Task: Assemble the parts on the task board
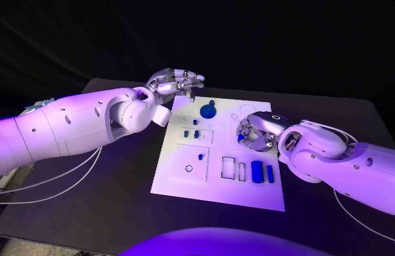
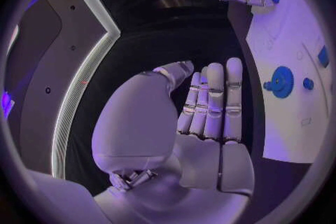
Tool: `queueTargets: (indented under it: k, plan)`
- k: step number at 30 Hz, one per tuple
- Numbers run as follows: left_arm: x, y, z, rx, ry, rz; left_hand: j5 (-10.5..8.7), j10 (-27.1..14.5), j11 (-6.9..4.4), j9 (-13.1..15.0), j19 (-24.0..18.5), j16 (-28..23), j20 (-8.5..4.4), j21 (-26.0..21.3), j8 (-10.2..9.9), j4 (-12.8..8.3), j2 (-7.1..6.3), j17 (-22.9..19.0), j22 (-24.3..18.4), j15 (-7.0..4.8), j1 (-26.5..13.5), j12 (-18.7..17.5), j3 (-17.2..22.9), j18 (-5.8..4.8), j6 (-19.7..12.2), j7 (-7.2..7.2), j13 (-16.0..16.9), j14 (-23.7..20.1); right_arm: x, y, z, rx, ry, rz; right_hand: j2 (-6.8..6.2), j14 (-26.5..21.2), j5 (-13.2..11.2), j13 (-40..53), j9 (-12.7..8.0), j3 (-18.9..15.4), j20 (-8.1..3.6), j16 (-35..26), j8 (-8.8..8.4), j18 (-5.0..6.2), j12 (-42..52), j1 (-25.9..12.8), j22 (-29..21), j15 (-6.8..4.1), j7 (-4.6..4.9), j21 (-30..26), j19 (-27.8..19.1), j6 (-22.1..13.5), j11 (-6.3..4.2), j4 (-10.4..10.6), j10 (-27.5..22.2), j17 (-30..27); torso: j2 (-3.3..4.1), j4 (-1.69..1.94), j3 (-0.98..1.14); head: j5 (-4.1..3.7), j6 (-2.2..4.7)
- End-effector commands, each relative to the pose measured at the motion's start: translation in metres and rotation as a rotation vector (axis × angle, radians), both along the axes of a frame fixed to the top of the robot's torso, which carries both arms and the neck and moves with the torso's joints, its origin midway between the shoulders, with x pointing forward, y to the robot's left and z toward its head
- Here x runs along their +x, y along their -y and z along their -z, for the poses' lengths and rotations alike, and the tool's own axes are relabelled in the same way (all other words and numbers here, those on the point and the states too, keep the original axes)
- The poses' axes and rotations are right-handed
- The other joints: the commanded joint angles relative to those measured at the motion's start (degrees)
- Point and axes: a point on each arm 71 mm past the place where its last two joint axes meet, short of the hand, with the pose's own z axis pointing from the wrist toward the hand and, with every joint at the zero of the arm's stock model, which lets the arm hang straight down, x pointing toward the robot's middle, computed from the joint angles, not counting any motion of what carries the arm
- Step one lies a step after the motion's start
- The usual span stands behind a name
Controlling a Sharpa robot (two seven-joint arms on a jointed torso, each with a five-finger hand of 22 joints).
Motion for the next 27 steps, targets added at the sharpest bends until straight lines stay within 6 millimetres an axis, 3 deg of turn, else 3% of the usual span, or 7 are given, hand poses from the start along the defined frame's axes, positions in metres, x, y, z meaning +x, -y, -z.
queueTargets:
  k: [1, 9, 13, 18, 27]
  plan:
    - [-0.001, 0.002, -0.001, -0.006, 0.003, 0.019, 0.0, -0.5, 0.01, 0.0, -0.1, -0.3, 0.19, -0.2, -0.2, -0.4, -0.06, -0.1, 0.0, 0.17, -0.4, -0.4, -0.1, 0.82, 0.1, 0.39, -0.1, -0.4, 0.001, 0.0, -0.002, 0.012, 0.055, 0.023, 0.89, 1.5, -0.3, 0.1, 0.4, 0.4, -0.12, 0.2, 0.53, -1.09, -0.3, 0.1, 0.2, -0.32, -0.06, 0.5, 0.5, 0.7, -0.05, 0.0, 0.5, 0.1, -0.03, 0.01, -0.02, -0.11, -0.06]
    - [-0.001, 0.001, -0.001, -0.004, 0.002, 0.017, 0.0, -0.5, 0.01, 0.0, -0.1, -0.3, 0.19, -0.2, -0.2, -0.4, -0.06, -0.1, 0.0, 0.17, -0.4, -0.4, -0.1, 0.82, 0.1, 0.39, -0.1, -0.4, -0.003, 0.002, -0.009, 0.061, 0.1, 0.037, 1.14, 1.6, -0.3, 0.4, 0.7, 0.7, -0.27, 0.3, 1.08, -1.19, -0.3, -0.1, 0.6, -0.5, -0.36, 1.1, 0.8, 1.3, -0.29, -0.1, 1.2, 0.3, -0.05, -0.03, -0.02, -0.16, 0.02]
    - [-0.001, 0.0, -0.001, -0.003, 0.002, 0.014, 0.0, -0.5, 0.01, 0.0, -0.1, -0.3, 0.19, -0.2, -0.2, -0.4, -0.06, -0.1, 0.0, 0.17, -0.4, -0.4, -0.1, 0.82, 0.1, 0.39, -0.1, -0.4, -0.007, 0.003, -0.018, 0.093, 0.123, 0.037, 1.18, 1.6, -0.3, 0.4, 0.8, 0.8, -0.3, 0.3, 1.17, -1.21, -0.3, -0.2, 0.6, -0.53, -0.4, 1.2, 0.8, 1.4, -0.31, 0.0, 1.3, 0.3, -0.14, -0.08, -0.11, -0.2, 0.07]
    - [0.0, 0.0, -0.001, -0.003, 0.002, 0.013, 0.0, -0.5, 0.01, 0.1, 0.0, -0.3, 0.19, -0.2, -0.2, -0.5, 0.0, -0.1, -0.1, 0.17, -0.5, -0.4, 0.0, 0.83, 0.1, 0.38, 0.0, -0.4, -0.014, 0.001, -0.032, 0.146, 0.142, 0.028, 1.19, 1.7, -0.3, 0.4, 0.8, 0.8, -0.32, 0.4, 1.24, -1.26, -0.3, -0.3, 0.8, -0.55, -0.45, 1.4, 0.9, 1.5, -0.35, 0.0, 1.3, 0.5, -0.1, -0.02, -0.05, -0.19, 0.14]
    - [0.0, 0.001, 0.0, -0.004, 0.002, 0.015, 0.0, -0.5, 0.01, 0.1, 0.0, -0.3, 0.19, -0.2, -0.2, -0.5, 0.0, -0.1, -0.1, 0.17, -0.5, -0.4, 0.0, 0.83, 0.1, 0.38, 0.0, -0.4, -0.035, -0.03, -0.038, 0.238, 0.081, -0.048, 1.19, 1.7, -0.1, 0.5, 0.9, 0.9, -0.36, 0.4, 1.37, -1.27, -0.3, -0.3, 0.8, -0.61, -0.53, 1.5, 1.0, 1.6, -0.43, -0.1, 1.5, 0.5, -0.08, -0.08, 0.01, 0.41, 0.05]
